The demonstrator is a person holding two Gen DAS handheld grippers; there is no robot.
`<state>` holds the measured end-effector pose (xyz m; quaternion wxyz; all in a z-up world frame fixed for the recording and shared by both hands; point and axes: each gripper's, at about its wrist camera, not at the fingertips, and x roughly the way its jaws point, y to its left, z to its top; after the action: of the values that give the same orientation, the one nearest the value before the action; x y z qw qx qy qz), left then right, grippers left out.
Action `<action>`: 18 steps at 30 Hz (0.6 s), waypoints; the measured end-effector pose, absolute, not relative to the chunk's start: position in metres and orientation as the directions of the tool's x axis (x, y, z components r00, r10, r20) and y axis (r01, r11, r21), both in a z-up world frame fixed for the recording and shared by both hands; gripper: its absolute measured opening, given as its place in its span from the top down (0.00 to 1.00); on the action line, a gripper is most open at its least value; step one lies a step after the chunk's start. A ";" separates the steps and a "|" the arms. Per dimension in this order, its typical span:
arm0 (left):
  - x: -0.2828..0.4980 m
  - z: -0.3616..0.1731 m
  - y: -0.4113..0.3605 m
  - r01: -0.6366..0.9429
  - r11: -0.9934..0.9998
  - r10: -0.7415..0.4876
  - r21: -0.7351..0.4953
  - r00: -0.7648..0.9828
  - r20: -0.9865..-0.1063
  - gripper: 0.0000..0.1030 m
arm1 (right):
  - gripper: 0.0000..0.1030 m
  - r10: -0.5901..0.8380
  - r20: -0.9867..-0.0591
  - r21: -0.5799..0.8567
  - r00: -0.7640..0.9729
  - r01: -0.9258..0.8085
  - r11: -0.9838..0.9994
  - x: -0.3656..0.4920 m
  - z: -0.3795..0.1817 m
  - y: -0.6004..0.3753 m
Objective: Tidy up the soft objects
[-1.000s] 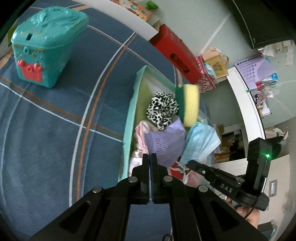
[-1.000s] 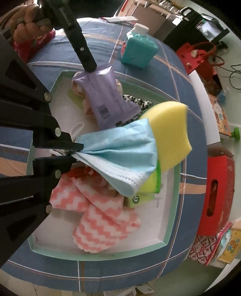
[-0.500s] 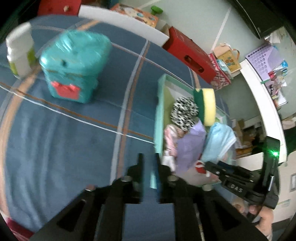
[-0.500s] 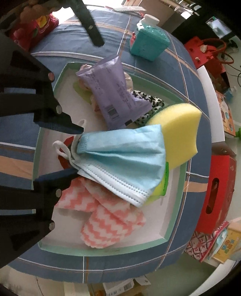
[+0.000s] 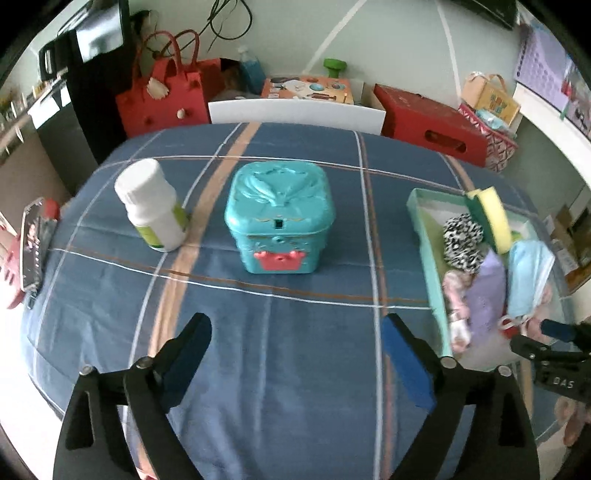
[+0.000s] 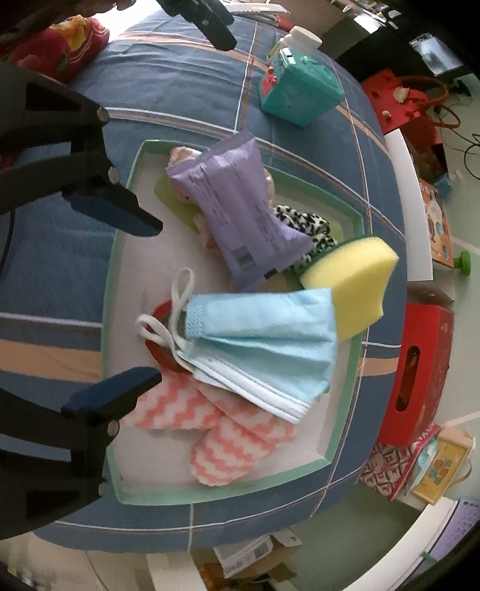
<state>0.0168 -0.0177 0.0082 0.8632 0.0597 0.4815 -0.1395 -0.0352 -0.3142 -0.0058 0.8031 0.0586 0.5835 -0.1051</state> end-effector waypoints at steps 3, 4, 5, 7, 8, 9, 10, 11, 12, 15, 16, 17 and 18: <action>0.017 0.005 -0.011 0.302 0.953 -0.172 -0.018 0.493 -0.853 0.08 | 0.18 -0.116 -0.946 -0.034 0.303 0.263 0.964 -0.041 -0.005 -0.307; 0.016 0.003 -0.012 0.306 0.952 -0.170 -0.015 0.488 -0.856 0.08 | 0.17 -0.117 -0.945 -0.031 0.306 0.274 0.961 -0.042 -0.005 -0.307; 0.016 0.001 -0.011 0.310 0.951 -0.169 -0.012 0.485 -0.858 0.08 | 0.14 -0.122 -0.943 -0.027 0.310 0.294 0.955 -0.044 -0.004 -0.305; 0.012 -0.003 -0.013 0.321 0.947 -0.169 -0.007 0.481 -0.860 0.08 | 0.04 -0.131 -0.939 -0.022 0.319 0.323 0.946 -0.050 -0.004 -0.302; 0.011 -0.004 -0.013 0.328 0.945 -0.170 -0.005 0.478 -0.862 0.08 | 0.00 -0.136 -0.935 -0.018 0.329 0.338 0.941 -0.054 -0.002 -0.298; 0.010 -0.005 -0.013 0.334 0.943 -0.171 -0.004 0.474 -0.864 0.08 | 0.00 -0.138 -0.932 -0.013 0.337 0.348 0.937 -0.057 0.000 -0.296; 0.009 -0.005 -0.013 0.340 0.940 -0.175 -0.005 0.471 -0.865 0.08 | 0.00 -0.137 -0.929 -0.004 0.345 0.360 0.933 -0.061 0.001 -0.293; 0.008 -0.005 -0.013 0.344 0.939 -0.180 -0.008 0.470 -0.864 0.08 | 0.00 -0.136 -0.926 0.007 0.353 0.374 0.927 -0.063 0.003 -0.291; 0.007 -0.004 -0.013 0.348 0.938 -0.183 -0.010 0.470 -0.863 0.08 | 0.00 -0.134 -0.922 0.020 0.363 0.392 0.920 -0.067 0.004 -0.287; 0.005 -0.002 -0.013 0.351 0.936 -0.182 -0.003 0.477 -0.860 0.08 | 0.00 -0.136 -0.915 0.035 0.381 0.411 0.911 -0.072 0.006 -0.279; 0.004 -0.001 -0.013 0.354 0.935 -0.185 -0.004 0.478 -0.859 0.08 | 0.00 -0.139 -0.913 0.035 0.383 0.414 0.910 -0.073 0.007 -0.275; 0.004 0.000 -0.013 0.356 0.934 -0.187 -0.005 0.478 -0.858 0.08 | 0.00 -0.140 -0.913 0.035 0.384 0.415 0.909 -0.074 0.007 -0.271; 0.003 0.000 -0.012 0.356 0.935 -0.187 -0.006 0.479 -0.858 0.08 | 0.00 -0.139 -0.913 0.036 0.384 0.414 0.910 -0.074 0.006 -0.269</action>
<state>0.0035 -0.0125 -0.0004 0.8554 0.0866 0.4854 -0.1587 -0.0737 -0.2685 0.0060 0.8217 0.1300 0.5288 -0.1682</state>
